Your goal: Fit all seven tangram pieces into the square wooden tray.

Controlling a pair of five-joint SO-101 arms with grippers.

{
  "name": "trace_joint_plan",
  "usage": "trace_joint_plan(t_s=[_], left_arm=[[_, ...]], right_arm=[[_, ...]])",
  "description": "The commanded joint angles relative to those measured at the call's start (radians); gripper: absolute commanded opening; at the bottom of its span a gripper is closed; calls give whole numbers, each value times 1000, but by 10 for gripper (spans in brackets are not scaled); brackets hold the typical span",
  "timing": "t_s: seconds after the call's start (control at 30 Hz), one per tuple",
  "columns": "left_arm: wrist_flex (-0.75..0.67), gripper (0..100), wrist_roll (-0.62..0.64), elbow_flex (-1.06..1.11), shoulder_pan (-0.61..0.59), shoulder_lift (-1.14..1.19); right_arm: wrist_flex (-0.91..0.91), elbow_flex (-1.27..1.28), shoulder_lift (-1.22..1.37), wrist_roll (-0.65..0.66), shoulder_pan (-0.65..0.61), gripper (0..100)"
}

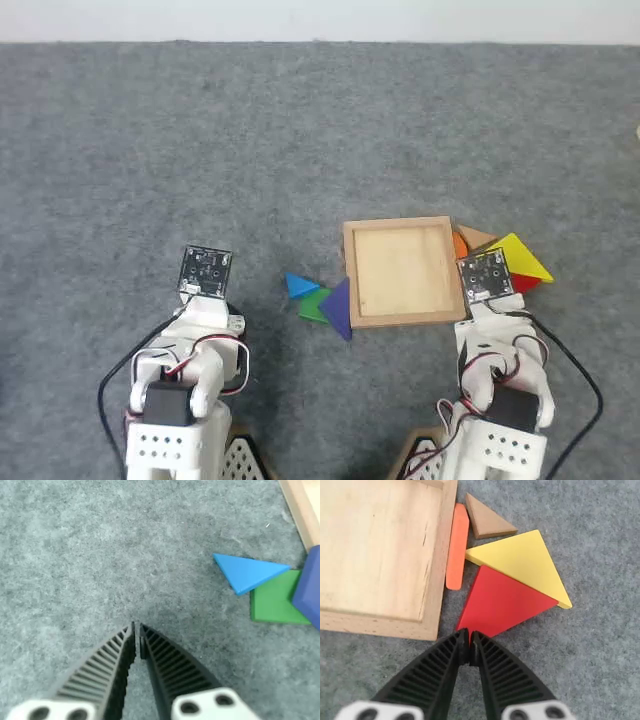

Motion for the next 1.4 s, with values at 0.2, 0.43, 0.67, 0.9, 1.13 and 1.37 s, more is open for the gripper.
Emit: trace_joint_plan(t_s=[0.2, 0.43, 0.67, 0.9, 1.13, 1.37], left_arm=[[6, 15, -8, -12, -5, -20], [6, 15, -8, -12, -5, -20], [6, 15, -8, -12, -5, -20], [6, 15, -8, -12, -5, -20], [6, 15, -8, -12, -5, -20], [6, 15, -8, -12, -5, -20]], right_arm=[[133, -661, 638, 8, 4, 208], [1, -669, 845, -51, 4, 210], [90, -899, 1179, -48, 2, 213], [173, -1106, 1532, -178, -82, 214], [79, -1109, 1626, -568, -102, 214], [4, -1111, 1701, -763, -59, 344]])
